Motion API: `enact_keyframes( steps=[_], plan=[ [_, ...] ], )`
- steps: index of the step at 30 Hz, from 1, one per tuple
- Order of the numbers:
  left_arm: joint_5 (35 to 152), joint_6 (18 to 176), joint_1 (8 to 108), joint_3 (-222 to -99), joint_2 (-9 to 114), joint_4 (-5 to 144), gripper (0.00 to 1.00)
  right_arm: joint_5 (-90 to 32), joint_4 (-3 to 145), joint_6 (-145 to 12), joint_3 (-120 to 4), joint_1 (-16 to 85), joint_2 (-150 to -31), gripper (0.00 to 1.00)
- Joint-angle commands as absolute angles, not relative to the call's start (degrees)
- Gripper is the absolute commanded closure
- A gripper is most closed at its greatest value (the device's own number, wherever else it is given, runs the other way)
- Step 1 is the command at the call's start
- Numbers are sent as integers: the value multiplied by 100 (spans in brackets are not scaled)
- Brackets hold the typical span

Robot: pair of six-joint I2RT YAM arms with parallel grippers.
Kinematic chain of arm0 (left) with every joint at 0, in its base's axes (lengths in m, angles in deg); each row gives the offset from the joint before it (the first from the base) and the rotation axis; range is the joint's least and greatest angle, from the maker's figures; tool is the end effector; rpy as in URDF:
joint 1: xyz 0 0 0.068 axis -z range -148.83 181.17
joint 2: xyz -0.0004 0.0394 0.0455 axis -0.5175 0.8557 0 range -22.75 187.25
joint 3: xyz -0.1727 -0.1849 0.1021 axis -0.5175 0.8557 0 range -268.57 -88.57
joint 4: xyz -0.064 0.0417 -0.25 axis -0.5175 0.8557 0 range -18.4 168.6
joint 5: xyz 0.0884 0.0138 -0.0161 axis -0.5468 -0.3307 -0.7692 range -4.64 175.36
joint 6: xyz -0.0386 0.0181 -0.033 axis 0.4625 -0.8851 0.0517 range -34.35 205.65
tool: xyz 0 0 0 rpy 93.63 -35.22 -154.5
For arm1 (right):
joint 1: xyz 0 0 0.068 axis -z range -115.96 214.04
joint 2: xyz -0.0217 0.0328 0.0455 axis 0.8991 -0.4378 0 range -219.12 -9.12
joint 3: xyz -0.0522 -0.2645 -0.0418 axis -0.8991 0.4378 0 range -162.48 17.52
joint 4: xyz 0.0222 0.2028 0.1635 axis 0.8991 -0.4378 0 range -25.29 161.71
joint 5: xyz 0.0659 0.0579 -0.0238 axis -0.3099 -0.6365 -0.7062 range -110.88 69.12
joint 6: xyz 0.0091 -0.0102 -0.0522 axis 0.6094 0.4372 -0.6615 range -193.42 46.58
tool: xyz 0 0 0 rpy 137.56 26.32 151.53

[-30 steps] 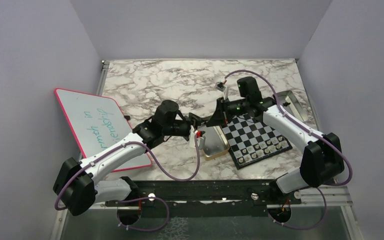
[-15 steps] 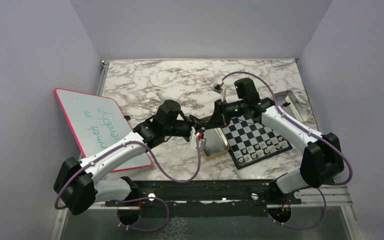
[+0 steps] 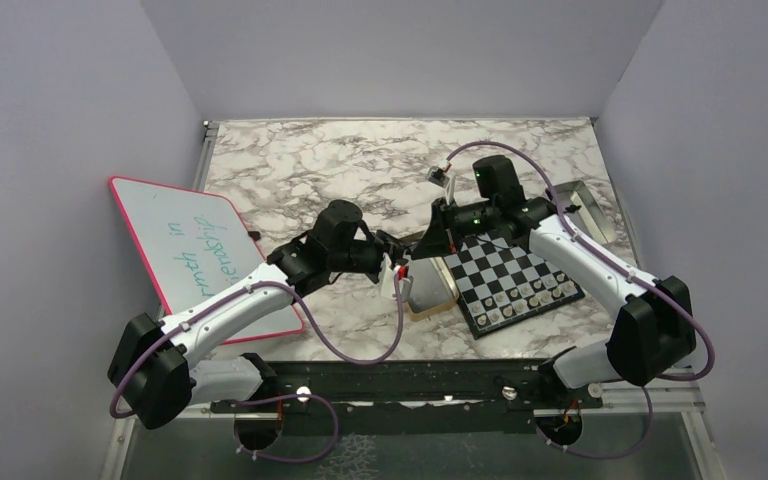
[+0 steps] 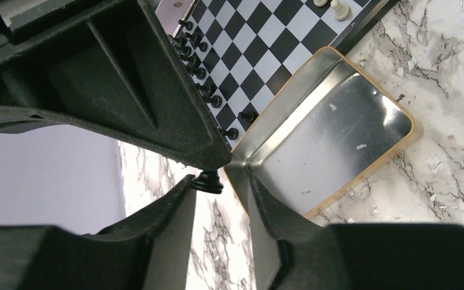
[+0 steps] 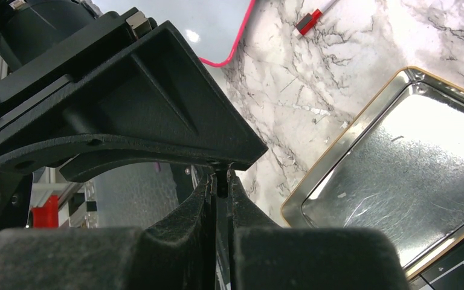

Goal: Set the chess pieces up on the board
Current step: Place the chess piece on the chessboard.

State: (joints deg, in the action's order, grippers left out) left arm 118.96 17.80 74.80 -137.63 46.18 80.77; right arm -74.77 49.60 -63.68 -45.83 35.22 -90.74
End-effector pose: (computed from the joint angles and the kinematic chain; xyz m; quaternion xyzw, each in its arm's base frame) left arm 0.1792 -0.1982 0.2827 0.7644 0.3433 -0.1417 0.5270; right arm 0.2536 0.1723 0.2933 -0.3216 0.7665 0.5117 0.2173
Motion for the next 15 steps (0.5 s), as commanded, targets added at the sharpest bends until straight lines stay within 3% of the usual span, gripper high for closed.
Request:
enact_keyframes(
  steps=[1, 9, 15],
  plan=[
    [11905, 1864, 7520, -13930, 4607, 8118, 67, -7490, 4887, -6456, -4637, 3481, -8949, 98],
    [12029, 2284, 7520, -14037, 4640, 8089, 84, -7048, 4907, -6353, -4699, 3484, -8838, 95],
    [11721, 3181, 7520, -14181, 4808, 7968, 88, -6459, 5380, -5804, -4567, 3484, -8551, 95]
  ],
)
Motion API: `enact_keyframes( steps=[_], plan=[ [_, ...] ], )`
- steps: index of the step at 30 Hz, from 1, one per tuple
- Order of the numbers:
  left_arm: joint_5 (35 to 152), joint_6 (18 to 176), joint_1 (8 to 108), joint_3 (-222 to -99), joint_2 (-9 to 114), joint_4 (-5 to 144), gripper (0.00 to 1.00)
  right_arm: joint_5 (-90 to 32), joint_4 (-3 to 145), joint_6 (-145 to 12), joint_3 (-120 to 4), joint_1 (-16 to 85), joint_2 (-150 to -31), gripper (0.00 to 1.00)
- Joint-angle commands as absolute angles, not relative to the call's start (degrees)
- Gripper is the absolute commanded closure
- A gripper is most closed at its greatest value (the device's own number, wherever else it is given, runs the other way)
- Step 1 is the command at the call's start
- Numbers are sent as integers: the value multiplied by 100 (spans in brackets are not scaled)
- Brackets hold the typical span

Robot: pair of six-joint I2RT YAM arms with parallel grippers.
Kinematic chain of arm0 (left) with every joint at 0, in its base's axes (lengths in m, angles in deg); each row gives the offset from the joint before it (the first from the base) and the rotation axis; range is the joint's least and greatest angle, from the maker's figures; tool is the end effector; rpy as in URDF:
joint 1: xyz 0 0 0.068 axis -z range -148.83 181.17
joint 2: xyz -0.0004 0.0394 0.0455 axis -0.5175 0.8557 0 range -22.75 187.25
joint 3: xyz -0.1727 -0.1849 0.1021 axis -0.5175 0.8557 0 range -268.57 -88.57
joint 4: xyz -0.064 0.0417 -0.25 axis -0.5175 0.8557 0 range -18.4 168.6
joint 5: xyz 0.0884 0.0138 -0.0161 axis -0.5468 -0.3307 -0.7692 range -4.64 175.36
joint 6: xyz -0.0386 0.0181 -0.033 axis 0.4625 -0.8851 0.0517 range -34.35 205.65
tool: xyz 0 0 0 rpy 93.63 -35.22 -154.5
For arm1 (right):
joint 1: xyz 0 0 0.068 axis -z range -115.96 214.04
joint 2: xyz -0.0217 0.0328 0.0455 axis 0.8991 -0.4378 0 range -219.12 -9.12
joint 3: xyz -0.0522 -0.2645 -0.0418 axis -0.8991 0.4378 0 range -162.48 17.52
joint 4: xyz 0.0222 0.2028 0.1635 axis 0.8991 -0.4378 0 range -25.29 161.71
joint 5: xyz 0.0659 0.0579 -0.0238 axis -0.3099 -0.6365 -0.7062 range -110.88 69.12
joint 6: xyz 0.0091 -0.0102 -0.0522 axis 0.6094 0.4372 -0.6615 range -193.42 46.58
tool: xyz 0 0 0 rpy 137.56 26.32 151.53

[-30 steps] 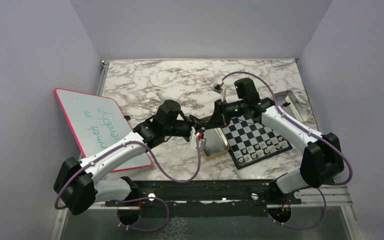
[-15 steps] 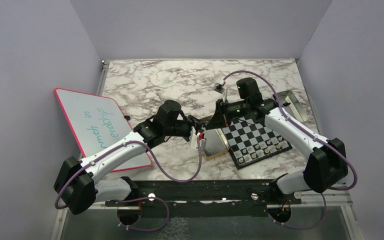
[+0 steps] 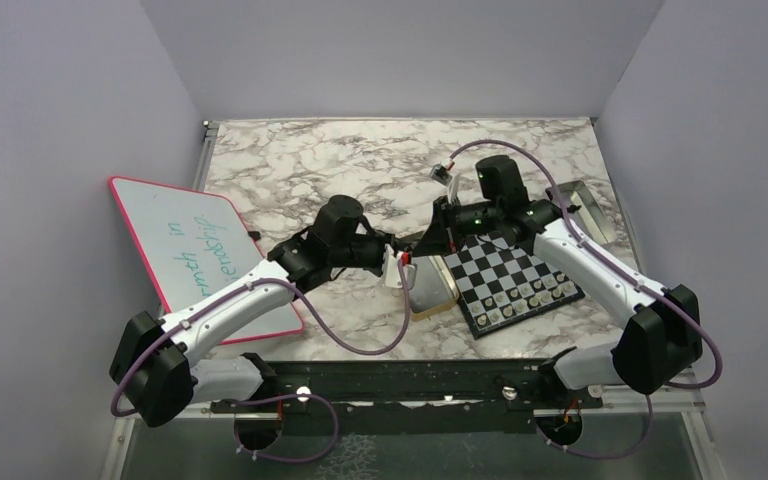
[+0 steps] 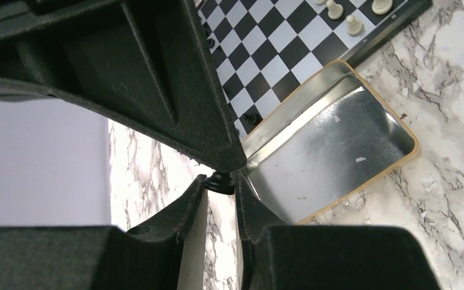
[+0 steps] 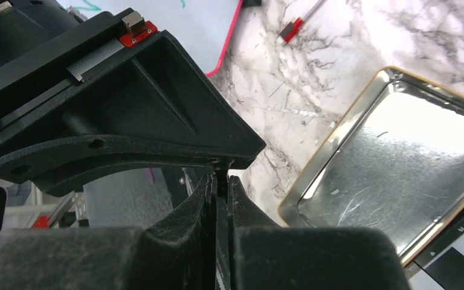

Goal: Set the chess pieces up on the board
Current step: Place the chess piece on the chessboard.

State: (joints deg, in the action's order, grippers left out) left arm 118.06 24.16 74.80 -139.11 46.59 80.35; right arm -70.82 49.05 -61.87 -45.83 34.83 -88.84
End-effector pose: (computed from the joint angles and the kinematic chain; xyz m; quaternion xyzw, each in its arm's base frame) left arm 0.1823 -0.2005 0.2903 0.7403 0.3829 -0.1606 0.5287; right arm 0.2487 0.1702 0.3008 -0.3051 0.7808 0.4930 0.2329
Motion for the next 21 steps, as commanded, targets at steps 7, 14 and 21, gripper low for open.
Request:
enact_keyframes(
  steps=[7, 14, 21],
  plan=[
    [11417, 4520, 7520, -14253, 4930, 7493, 87, -5811, 5929, -5170, -4352, 3486, -8102, 95],
    [11333, 5753, 7520, -14183, 4977, 6910, 87, -5427, 6631, -4655, -4004, 3479, -7853, 95],
    [11266, 6729, 7520, -14078, 5076, 6446, 87, -5312, 6888, -4501, -3754, 3482, -7946, 96]
  ],
)
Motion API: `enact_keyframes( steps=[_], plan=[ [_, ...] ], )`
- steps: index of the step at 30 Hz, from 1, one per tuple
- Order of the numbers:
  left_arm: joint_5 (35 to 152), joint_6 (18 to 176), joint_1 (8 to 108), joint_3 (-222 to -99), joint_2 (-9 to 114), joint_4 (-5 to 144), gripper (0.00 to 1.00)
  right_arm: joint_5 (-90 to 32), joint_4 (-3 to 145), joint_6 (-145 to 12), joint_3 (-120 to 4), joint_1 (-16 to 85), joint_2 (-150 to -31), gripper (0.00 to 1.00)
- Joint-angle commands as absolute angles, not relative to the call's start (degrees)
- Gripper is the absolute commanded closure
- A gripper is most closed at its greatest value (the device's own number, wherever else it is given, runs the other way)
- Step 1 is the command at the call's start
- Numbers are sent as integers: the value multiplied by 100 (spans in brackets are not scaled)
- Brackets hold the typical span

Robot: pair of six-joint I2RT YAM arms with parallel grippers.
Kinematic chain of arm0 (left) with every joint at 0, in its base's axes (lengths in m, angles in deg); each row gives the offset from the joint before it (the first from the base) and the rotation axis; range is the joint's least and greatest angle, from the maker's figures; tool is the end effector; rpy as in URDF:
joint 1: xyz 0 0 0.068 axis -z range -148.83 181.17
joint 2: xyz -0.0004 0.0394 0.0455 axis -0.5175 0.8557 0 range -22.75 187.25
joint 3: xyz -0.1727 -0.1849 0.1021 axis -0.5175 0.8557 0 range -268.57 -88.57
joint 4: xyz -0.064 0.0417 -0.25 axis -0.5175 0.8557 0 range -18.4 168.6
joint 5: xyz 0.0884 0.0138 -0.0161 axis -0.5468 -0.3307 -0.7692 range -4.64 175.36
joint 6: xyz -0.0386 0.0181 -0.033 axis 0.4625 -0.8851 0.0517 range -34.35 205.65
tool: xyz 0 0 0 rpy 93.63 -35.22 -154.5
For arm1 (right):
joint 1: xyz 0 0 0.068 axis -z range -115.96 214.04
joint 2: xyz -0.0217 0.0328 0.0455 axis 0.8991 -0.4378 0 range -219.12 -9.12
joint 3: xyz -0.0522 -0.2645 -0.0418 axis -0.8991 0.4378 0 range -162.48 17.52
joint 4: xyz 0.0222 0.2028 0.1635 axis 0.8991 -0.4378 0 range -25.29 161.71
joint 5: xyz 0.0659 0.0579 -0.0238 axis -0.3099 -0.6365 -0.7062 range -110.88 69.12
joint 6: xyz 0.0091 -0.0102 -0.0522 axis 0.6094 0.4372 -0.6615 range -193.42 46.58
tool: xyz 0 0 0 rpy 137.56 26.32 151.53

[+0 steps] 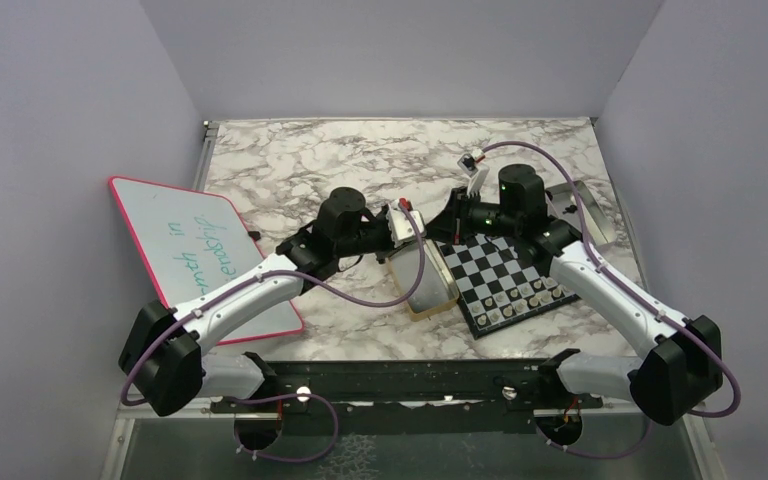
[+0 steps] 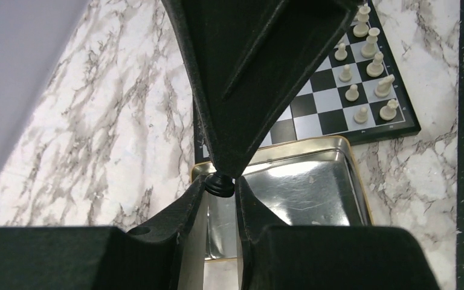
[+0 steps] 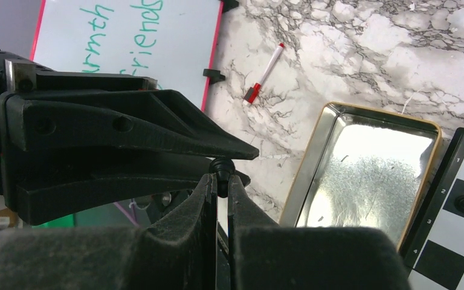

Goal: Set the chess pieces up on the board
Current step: Place the chess piece on the chessboard.

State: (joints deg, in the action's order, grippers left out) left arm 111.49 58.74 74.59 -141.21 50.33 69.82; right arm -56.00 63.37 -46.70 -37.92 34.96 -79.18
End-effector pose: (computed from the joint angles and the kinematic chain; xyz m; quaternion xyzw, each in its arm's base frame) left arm 0.2027 -0.2136 0.3029 0.5636 0.5710 -0.2634 0.5357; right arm 0.2322 0.1525 0.3177 -0.1829 0.7913 0.4686 0.3476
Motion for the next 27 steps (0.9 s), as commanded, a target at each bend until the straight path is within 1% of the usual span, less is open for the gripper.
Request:
enact_keyframes(
  steps=[1, 3, 5, 13, 15, 20, 22, 23, 24, 25, 27],
  plan=[
    [11254, 6774, 7520, -14077, 5081, 6440, 87, -5281, 6871, -4509, -3750, 3484, -7955, 96],
    [11251, 6819, 7520, -14086, 5113, 6433, 85, -5201, 6825, -4526, -3750, 3479, -7965, 96],
    [11224, 6887, 7520, -14078, 5145, 6437, 80, -5154, 6781, -4552, -3754, 3486, -7963, 97],
    [10918, 6928, 7520, -14150, 5187, 6665, 49, -4674, 6188, -4906, -3974, 3484, -7910, 98],
    [10851, 6914, 7520, -14177, 5182, 6726, 45, -4430, 5992, -5020, -4066, 3494, -7916, 98],
    [10723, 6898, 7511, -14192, 5126, 6910, 38, -3713, 5476, -5322, -4297, 3495, -8056, 98],
    [10660, 6869, 7514, -14187, 5098, 7012, 32, -3444, 5283, -5428, -4377, 3503, -8143, 98],
    [10634, 6842, 7512, -14172, 5085, 7059, 28, -3309, 5167, -5485, -4424, 3504, -8205, 98],
    [10605, 6808, 7511, -14155, 5064, 7093, 19, -3177, 5054, -5539, -4479, 3504, -8270, 98],
    [10575, 6779, 7511, -14137, 5040, 7124, 3, -3064, 4928, -5600, -4539, 3504, -8353, 98],
    [10576, 6662, 7511, -14110, 4962, 7151, 1, -2802, 4697, -5700, -4661, 3508, -8522, 98]
  ],
)
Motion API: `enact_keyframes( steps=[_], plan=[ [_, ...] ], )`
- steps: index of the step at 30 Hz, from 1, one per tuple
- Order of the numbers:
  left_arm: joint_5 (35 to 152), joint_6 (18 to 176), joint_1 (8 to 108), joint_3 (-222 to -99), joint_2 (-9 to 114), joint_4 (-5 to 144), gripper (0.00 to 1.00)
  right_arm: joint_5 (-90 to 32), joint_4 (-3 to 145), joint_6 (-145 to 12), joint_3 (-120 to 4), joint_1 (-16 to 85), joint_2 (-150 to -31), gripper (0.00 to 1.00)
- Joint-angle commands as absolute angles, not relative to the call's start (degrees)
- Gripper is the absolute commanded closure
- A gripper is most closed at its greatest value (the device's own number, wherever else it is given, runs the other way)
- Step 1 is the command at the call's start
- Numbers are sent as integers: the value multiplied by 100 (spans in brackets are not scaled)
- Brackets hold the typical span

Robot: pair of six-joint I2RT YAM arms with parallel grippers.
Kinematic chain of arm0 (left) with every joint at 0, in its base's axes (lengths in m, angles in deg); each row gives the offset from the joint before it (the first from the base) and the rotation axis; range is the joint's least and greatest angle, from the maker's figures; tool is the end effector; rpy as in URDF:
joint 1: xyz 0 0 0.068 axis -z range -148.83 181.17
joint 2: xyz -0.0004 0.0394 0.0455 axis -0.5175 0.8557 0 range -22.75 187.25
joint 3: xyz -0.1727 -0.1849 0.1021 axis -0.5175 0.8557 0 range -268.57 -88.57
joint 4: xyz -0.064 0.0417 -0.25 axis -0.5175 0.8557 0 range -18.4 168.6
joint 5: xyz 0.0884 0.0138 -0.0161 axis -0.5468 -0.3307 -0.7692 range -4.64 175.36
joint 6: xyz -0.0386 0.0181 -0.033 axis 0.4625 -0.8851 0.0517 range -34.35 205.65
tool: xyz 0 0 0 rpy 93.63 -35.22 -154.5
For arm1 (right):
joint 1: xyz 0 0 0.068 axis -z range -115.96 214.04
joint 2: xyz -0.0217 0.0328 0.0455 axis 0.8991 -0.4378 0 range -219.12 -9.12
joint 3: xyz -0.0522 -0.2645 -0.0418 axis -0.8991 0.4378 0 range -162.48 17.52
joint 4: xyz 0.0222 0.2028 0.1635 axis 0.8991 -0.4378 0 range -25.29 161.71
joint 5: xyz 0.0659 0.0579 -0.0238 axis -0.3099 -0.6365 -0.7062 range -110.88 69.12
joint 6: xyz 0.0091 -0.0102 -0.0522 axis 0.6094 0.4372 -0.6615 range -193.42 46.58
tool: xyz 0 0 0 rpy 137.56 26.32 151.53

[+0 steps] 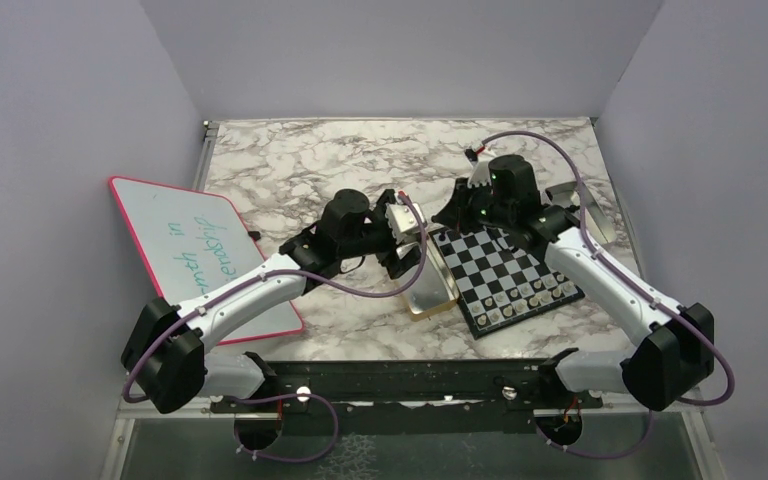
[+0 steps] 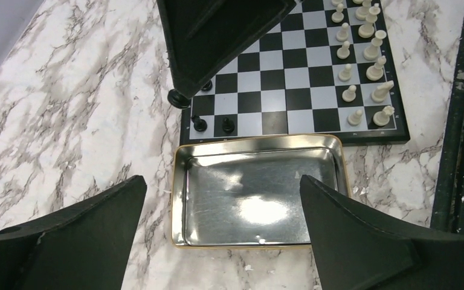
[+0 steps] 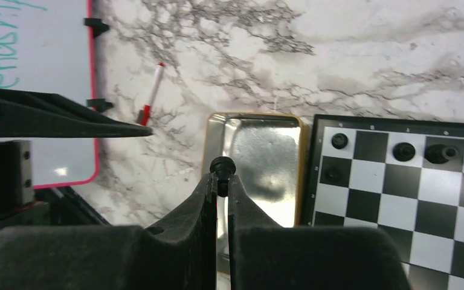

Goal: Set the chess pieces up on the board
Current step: Place the chess piece on the chessboard.

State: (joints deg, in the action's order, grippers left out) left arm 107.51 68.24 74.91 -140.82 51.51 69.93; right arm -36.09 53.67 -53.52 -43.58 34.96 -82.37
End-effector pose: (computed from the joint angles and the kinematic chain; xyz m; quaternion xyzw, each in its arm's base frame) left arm 0.2062 -0.2160 0.2943 0.5043 0.6377 -0.2813 0.5098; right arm 0.2486 0.1489 0.3189 -0.1345 0.8512 0.3092 0.4021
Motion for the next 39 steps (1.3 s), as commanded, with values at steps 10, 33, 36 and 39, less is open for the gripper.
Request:
enact_keyframes(
  steps=[10, 33, 36, 39],
  plan=[
    [10096, 6167, 7511, -13578, 4121, 7362, 1, -1873, 3574, -6074, -5409, 3571, -9491, 98],
    [9578, 6046, 7520, -12939, 3329, 6922, 1, -2384, 2664, -6341, -5997, 5334, -10594, 97],
    [9588, 6050, 7520, -12931, 3304, 6930, 1, -2483, 2708, -6331, -6058, 5392, -10729, 97],
    [9587, 6028, 7520, -12922, 3287, 6931, 1, -2449, 2705, -6332, -6105, 5395, -10863, 97]
  ],
)
